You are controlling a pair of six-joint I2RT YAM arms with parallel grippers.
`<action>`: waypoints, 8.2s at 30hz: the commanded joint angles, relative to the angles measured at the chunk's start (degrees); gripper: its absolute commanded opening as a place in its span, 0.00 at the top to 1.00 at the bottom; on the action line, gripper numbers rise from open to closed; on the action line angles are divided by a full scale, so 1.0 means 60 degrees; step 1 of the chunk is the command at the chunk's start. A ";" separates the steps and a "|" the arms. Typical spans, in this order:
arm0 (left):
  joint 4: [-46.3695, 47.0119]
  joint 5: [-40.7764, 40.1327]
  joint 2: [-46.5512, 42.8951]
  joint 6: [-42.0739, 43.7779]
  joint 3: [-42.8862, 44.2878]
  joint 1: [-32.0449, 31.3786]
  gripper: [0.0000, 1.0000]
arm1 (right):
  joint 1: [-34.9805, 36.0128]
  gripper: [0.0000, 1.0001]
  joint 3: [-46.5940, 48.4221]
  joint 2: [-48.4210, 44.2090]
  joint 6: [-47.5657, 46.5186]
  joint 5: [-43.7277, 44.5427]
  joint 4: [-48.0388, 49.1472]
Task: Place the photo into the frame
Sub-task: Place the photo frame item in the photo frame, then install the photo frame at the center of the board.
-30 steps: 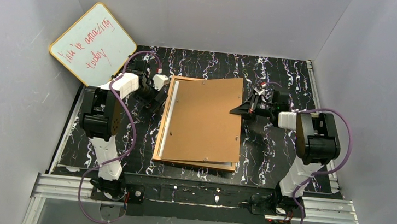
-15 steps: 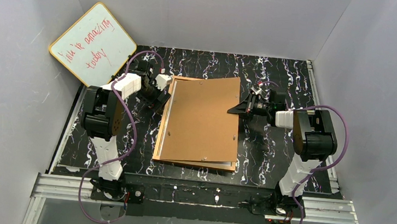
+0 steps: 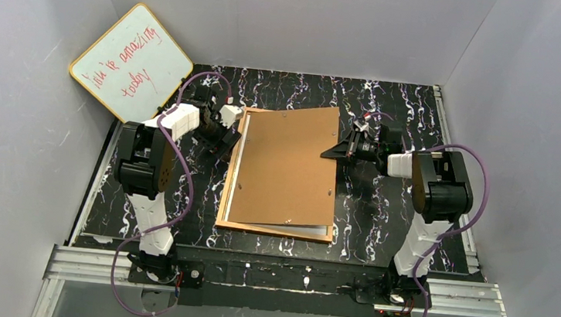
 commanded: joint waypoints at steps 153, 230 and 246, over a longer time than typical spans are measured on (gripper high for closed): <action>-0.3127 0.2725 -0.0622 0.2127 -0.1482 0.0123 0.19 | 0.7390 0.99 -0.1458 -0.3268 -0.3230 0.8140 -0.5636; -0.2424 0.3473 0.0709 0.1589 -0.1476 0.0138 0.89 | 0.7376 0.70 0.3309 0.2102 -0.2450 0.6687 -0.1222; -0.2811 0.3393 0.0562 0.1731 -0.1296 0.0197 0.89 | 0.7369 0.69 0.2931 0.1429 -0.2318 0.6378 -0.0905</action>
